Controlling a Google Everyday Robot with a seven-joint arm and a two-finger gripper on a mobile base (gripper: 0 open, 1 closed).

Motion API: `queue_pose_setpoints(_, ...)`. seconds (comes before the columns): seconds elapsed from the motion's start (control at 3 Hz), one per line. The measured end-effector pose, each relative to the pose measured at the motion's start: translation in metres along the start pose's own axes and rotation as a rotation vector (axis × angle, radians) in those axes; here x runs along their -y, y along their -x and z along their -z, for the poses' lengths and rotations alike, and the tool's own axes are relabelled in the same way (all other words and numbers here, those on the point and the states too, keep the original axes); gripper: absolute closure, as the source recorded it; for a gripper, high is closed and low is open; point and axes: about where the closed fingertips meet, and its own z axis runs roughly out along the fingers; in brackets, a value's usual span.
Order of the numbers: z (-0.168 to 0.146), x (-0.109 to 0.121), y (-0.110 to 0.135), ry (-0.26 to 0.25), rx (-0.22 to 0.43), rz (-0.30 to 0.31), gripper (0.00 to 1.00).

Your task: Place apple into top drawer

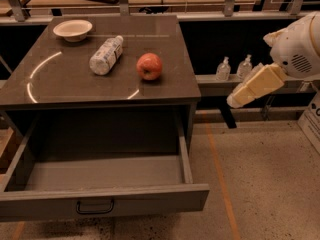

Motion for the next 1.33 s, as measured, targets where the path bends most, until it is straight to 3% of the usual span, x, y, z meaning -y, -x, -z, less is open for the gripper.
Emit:
queue_pose_setpoints(0.33,0.001,0.016,0.014,-0.065,0.053,-0.002,0.00)
queue_pose_setpoints(0.67,-0.027,0.007,0.031,-0.014,0.125,0.004,0.00)
queue_pose_setpoints(1.0,-0.071,-0.002,0.055,0.056,0.211,0.006,0.00)
queue_pose_setpoints(1.33,-0.107,-0.010,0.085,0.094,0.292,0.001,0.00)
